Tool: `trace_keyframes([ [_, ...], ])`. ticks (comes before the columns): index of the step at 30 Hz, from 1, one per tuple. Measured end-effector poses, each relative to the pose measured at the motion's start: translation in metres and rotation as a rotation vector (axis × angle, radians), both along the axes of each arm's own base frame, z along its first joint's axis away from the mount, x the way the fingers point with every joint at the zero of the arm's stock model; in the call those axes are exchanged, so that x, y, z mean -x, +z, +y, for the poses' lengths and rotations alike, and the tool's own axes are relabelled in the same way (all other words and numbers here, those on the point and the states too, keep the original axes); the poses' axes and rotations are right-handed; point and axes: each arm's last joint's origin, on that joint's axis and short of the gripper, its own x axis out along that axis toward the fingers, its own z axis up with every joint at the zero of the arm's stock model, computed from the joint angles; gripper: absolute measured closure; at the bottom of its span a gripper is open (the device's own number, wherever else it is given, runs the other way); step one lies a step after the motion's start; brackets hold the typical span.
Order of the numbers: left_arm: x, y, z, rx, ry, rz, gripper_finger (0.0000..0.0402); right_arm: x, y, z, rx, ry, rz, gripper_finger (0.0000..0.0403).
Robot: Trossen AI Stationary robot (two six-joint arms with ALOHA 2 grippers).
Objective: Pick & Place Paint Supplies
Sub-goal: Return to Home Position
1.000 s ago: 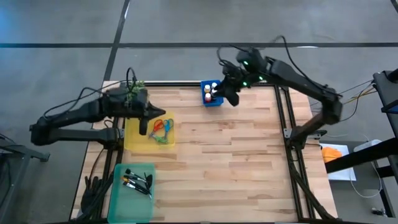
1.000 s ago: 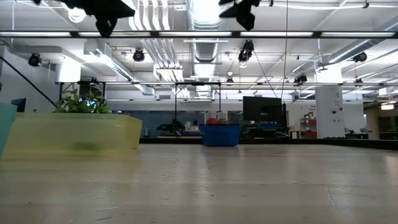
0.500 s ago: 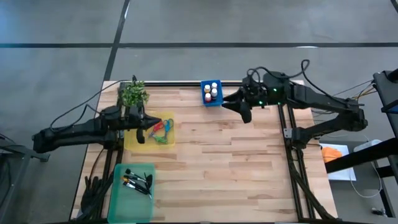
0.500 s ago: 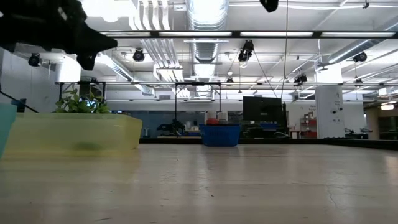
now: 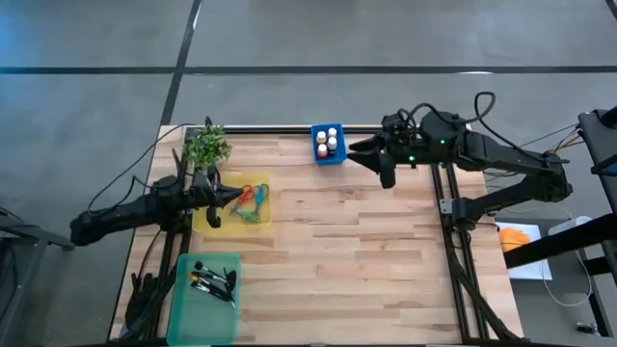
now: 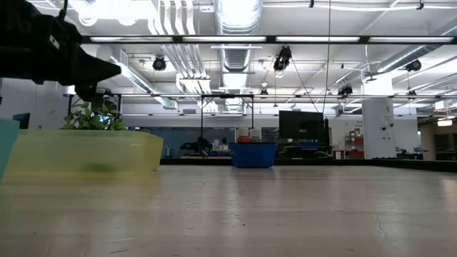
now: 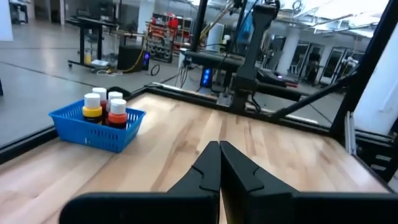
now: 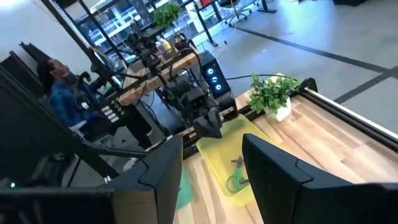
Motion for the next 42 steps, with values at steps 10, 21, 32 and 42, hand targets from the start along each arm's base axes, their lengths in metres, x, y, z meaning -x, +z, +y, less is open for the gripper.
trace_keyframes([
  [10,0.006,0.001,-0.003,-0.013,0.003,0.158,0.04,-0.002,0.001,0.003,-0.044,0.003,-0.021,0.0236],
  [21,0.0,0.0,-0.009,-0.032,-0.02,0.028,0.04,-0.002,0.004,0.004,-0.042,0.004,-0.049,0.0236],
  [32,-0.001,-0.001,-0.01,-0.074,-0.035,0.016,0.04,-0.002,0.006,0.003,-0.044,0.002,-0.071,0.0236],
  [42,-0.004,-0.005,-0.01,-0.023,-0.042,-0.012,0.0392,-0.002,0.006,0.004,-0.01,0.008,-0.071,0.0236],
])
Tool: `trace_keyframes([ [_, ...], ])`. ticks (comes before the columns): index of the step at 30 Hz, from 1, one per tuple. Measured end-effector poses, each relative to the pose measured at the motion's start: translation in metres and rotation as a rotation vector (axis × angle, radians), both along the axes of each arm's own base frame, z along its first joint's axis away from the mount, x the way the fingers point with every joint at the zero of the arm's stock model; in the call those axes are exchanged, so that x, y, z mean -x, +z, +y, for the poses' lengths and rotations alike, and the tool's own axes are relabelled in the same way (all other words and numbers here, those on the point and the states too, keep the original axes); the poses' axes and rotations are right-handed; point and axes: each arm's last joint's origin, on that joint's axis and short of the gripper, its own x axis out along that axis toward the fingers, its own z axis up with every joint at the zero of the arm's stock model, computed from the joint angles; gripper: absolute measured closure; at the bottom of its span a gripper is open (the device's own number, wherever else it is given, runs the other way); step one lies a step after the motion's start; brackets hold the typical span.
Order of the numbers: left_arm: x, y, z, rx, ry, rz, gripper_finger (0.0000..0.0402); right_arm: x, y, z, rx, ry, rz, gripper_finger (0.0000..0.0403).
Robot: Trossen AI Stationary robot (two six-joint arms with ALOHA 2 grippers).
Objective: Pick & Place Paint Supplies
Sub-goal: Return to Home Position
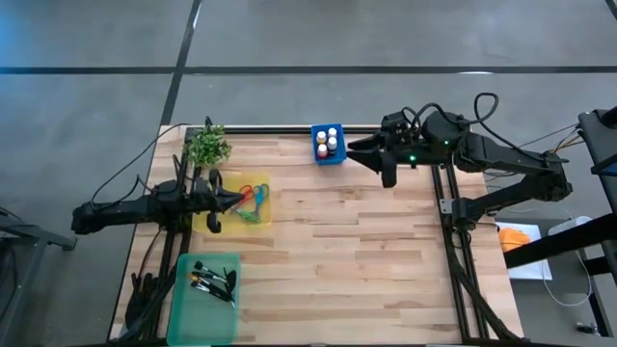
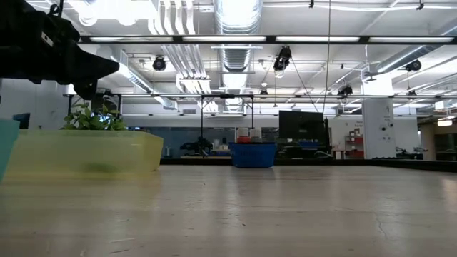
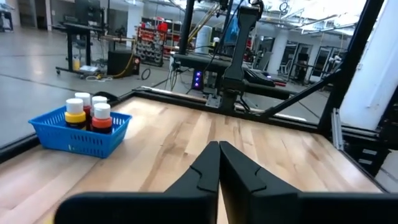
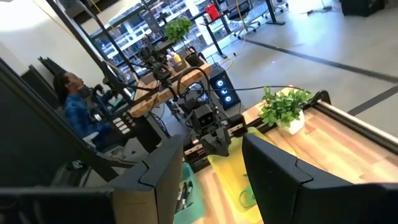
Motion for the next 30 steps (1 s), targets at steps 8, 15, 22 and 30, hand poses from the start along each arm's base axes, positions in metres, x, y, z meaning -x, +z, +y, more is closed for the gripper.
trace_keyframes([
  [8,0.0,-0.001,0.0,0.008,-0.002,0.005,0.0349,-0.002,-0.002,0.0,0.122,0.014,0.02,0.0236],
  [15,0.0,-0.001,0.0,0.008,-0.002,0.006,0.0345,-0.017,-0.016,-0.002,0.258,0.02,0.05,0.0236],
  [22,0.0,-0.001,0.0,0.007,-0.002,0.006,0.0344,-0.011,-0.028,0.001,0.347,0.109,0.058,0.0236],
  [30,0.0,-0.001,0.0,0.007,-0.003,0.007,0.0344,0.035,-0.046,0.011,0.39,0.299,-0.021,0.0236],
])
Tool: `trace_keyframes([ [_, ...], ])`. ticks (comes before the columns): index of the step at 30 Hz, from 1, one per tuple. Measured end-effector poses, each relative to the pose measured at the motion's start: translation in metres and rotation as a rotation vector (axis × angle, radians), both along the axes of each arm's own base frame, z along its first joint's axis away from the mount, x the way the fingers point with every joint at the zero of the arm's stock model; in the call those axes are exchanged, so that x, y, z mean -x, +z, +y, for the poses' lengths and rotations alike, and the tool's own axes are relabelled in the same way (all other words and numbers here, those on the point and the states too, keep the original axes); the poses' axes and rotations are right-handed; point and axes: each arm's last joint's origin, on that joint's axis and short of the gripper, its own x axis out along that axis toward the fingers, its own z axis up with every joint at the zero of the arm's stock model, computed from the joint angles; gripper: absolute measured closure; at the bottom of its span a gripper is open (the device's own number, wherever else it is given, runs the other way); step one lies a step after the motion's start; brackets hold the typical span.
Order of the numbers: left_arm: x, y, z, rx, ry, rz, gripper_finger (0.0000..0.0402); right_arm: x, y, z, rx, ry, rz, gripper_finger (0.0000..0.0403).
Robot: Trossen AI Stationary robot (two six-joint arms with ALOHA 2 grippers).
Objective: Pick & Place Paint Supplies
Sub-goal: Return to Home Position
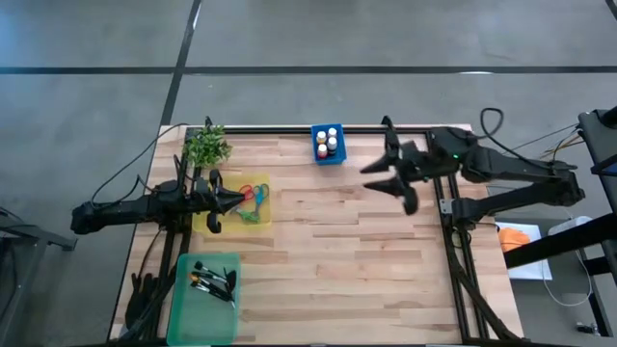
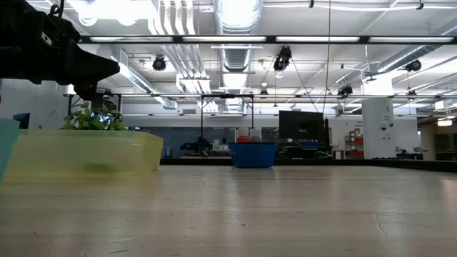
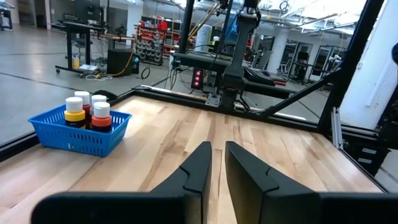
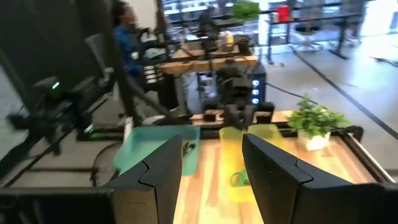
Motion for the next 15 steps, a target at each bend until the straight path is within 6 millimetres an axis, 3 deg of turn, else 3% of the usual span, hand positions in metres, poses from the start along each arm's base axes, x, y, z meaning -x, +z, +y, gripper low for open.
trace_keyframes([
  [10,0.0,0.0,0.0,0.0,0.0,0.001,0.0344,0.07,-0.051,0.007,0.098,0.022,-0.158,0.0236],
  [15,0.0,0.0,0.0,0.0,0.0,0.001,0.0344,0.088,-0.091,0.008,0.131,-0.012,-0.217,0.0236],
])
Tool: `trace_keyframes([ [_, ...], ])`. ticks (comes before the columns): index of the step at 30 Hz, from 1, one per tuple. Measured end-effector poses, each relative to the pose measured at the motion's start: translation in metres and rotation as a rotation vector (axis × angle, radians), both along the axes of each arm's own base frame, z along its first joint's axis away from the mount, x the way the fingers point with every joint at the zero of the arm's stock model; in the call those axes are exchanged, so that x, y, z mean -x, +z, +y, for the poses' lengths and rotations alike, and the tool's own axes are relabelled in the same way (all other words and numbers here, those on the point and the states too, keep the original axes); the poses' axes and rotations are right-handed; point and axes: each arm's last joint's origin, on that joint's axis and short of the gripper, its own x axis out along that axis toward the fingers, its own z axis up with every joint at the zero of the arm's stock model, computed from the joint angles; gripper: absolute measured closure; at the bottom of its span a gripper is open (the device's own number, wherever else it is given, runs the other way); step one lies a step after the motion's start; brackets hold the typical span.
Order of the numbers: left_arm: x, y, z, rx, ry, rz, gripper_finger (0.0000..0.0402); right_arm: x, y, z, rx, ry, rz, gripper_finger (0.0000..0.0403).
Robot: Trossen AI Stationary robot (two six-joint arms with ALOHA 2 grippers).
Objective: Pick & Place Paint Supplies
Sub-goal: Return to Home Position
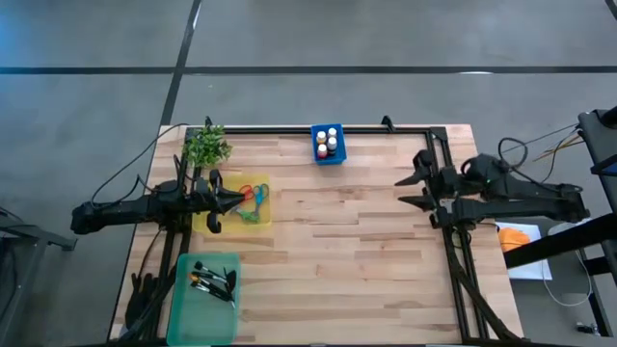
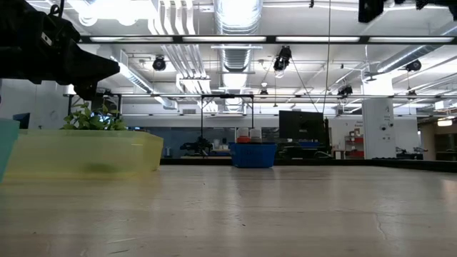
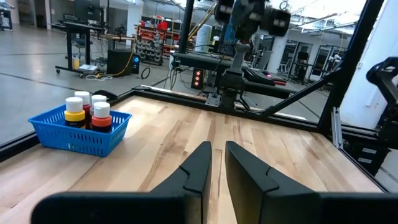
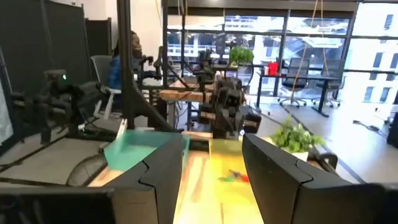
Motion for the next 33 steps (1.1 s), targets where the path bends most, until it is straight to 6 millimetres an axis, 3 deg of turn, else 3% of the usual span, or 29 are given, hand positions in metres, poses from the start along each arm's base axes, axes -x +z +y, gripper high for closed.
trace_keyframes([
  [9,0.0,0.0,0.0,0.0,0.0,0.0,0.0344,0.014,-0.055,-0.001,0.021,-0.07,-0.085,0.0236],
  [17,0.0,0.0,0.0,0.0,0.0,0.0,0.0344,0.023,-0.088,-0.001,0.038,-0.113,-0.108,0.0236],
  [23,0.0,0.0,0.0,0.0,0.0,0.0,0.0344,0.026,-0.103,-0.001,0.012,-0.109,-0.134,0.0236],
  [33,0.0,0.0,0.0,0.0,0.0,0.0,0.0344,0.021,-0.127,-0.003,0.022,-0.187,-0.009,0.0236],
])
